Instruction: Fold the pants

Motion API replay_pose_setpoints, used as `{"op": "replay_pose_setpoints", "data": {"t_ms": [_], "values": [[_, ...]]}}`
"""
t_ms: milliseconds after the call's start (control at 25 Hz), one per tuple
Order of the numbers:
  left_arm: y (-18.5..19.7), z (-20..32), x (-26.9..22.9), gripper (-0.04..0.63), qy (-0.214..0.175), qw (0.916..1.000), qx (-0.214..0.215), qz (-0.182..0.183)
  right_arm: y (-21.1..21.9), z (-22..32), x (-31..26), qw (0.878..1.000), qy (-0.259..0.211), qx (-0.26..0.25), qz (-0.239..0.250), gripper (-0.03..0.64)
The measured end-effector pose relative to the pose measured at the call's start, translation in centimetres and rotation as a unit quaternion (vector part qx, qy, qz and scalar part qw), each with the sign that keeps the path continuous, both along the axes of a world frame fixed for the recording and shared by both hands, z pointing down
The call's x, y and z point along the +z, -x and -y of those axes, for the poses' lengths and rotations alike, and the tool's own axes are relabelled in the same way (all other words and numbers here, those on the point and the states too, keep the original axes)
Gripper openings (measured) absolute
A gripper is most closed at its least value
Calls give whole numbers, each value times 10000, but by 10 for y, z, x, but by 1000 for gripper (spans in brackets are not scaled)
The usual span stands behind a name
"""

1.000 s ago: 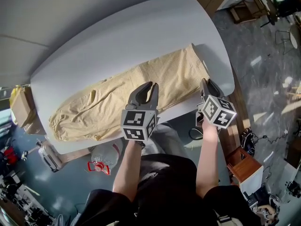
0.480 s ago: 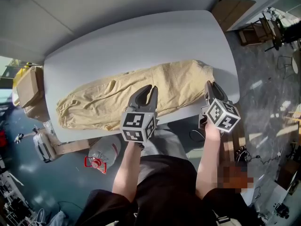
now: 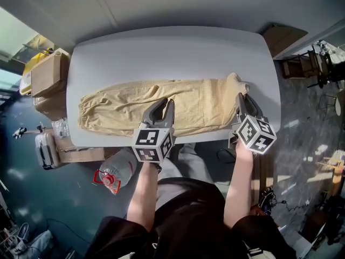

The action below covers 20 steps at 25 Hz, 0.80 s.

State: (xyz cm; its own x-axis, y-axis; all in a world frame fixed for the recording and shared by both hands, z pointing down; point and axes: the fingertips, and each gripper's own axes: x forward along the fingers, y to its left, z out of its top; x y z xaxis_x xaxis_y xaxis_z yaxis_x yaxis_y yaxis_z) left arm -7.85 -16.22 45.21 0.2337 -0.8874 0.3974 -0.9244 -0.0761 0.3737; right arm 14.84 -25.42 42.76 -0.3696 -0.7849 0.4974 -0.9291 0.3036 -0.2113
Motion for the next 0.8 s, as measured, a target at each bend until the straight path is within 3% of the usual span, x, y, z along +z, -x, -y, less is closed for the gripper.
{"op": "replay_pose_setpoints", "data": {"t_ms": [520, 800], "values": [[113, -70, -23, 63, -263, 9955, -916, 24, 145, -32, -50, 9920, -541, -1137, 49, 78], [183, -125, -27, 63, -265, 9885, -1480, 135, 262, -77, -18, 9764, -434, -2116, -6, 78]]}}
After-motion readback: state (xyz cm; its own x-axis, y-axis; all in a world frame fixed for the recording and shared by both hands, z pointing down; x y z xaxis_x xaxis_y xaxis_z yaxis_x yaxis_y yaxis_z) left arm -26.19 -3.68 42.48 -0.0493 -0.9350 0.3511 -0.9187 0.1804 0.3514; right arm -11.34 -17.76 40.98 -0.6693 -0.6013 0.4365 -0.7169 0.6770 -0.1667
